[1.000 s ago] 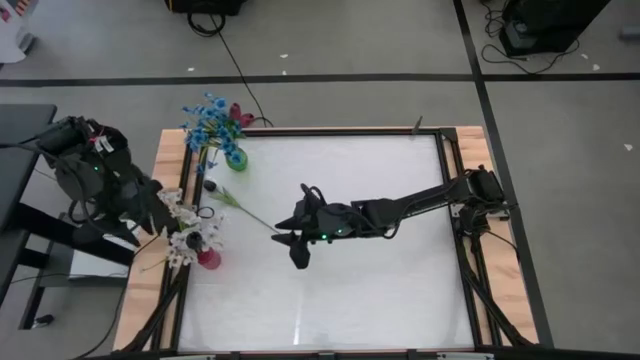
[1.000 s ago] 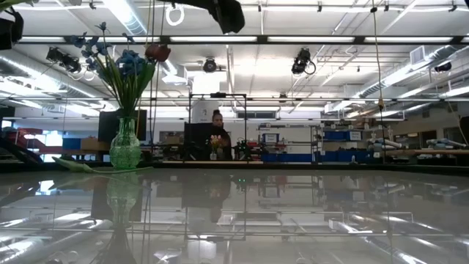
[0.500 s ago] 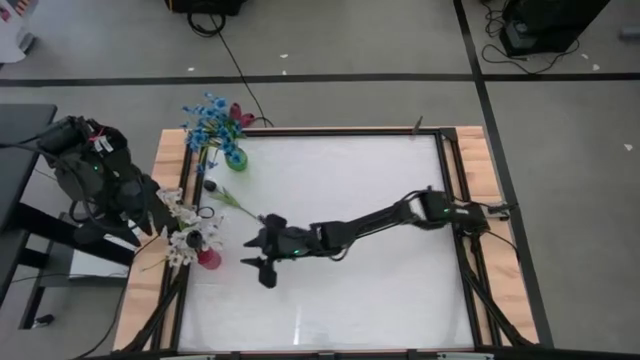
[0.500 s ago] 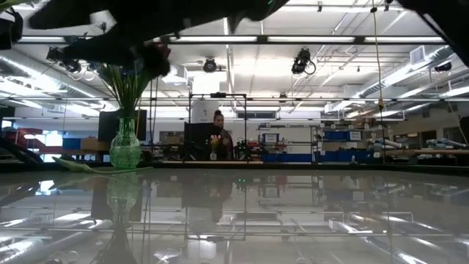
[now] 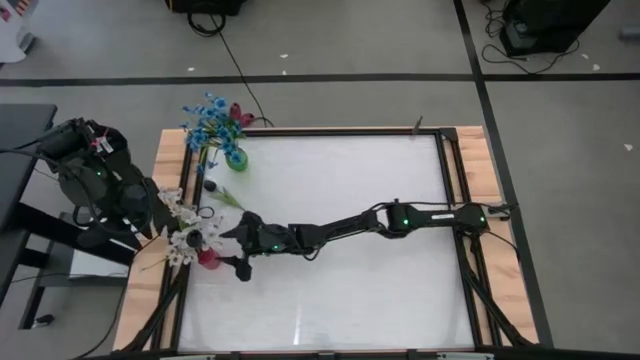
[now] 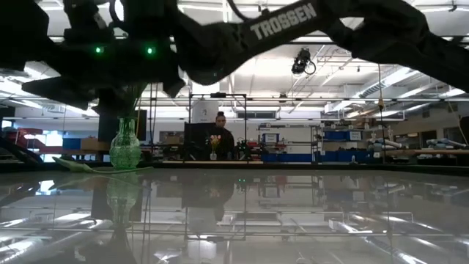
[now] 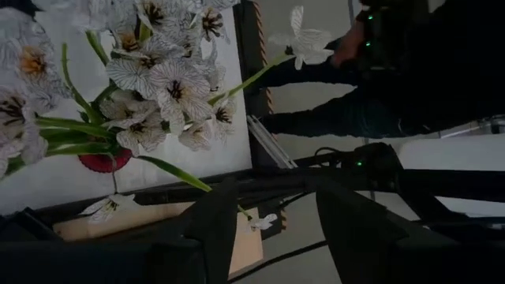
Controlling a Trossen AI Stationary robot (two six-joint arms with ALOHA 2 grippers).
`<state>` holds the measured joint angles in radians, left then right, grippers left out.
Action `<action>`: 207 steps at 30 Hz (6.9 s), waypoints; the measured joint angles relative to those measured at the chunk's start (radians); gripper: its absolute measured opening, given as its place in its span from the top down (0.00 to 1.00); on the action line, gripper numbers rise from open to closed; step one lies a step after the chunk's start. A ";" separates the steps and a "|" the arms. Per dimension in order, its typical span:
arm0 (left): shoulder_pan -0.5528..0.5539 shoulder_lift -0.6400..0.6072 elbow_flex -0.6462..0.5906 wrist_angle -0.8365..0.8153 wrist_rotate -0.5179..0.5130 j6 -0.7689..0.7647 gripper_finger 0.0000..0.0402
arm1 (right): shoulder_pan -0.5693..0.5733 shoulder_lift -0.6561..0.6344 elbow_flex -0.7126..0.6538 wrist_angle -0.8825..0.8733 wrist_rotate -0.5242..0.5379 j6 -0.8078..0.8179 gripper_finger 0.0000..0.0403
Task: Sort flowers into vase by color
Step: Put the black tulip into the red vase
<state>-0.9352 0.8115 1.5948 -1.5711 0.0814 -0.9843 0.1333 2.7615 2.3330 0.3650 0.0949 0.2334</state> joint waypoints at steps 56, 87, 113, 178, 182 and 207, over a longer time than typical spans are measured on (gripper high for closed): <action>0.000 0.098 0.000 0.000 -0.062 -0.062 0.56 | -0.164 -0.124 0.019 -0.947 0.117 0.002 0.59; 0.000 0.098 0.005 0.013 -0.083 -0.104 0.56 | -0.157 -0.216 -0.132 -1.109 -0.014 0.202 0.99; 0.001 0.123 0.229 0.381 -1.012 0.299 0.56 | -0.018 -0.857 -0.126 -1.594 0.415 0.318 1.00; 0.244 0.360 0.228 0.932 -0.924 0.929 0.97 | 0.168 -1.031 -0.126 -1.329 0.514 0.167 0.49; 0.267 0.373 0.229 0.831 -0.712 0.794 0.97 | 0.168 -1.031 -0.126 -1.327 0.515 0.185 0.47; 0.124 0.308 0.228 0.407 0.122 0.352 0.98 | 0.111 -1.031 -0.141 -1.333 0.542 0.322 0.47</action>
<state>-0.8116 1.1191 1.8224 -1.1639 0.2031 -0.6327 0.2440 1.7306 2.1925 -0.9676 0.6370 0.5554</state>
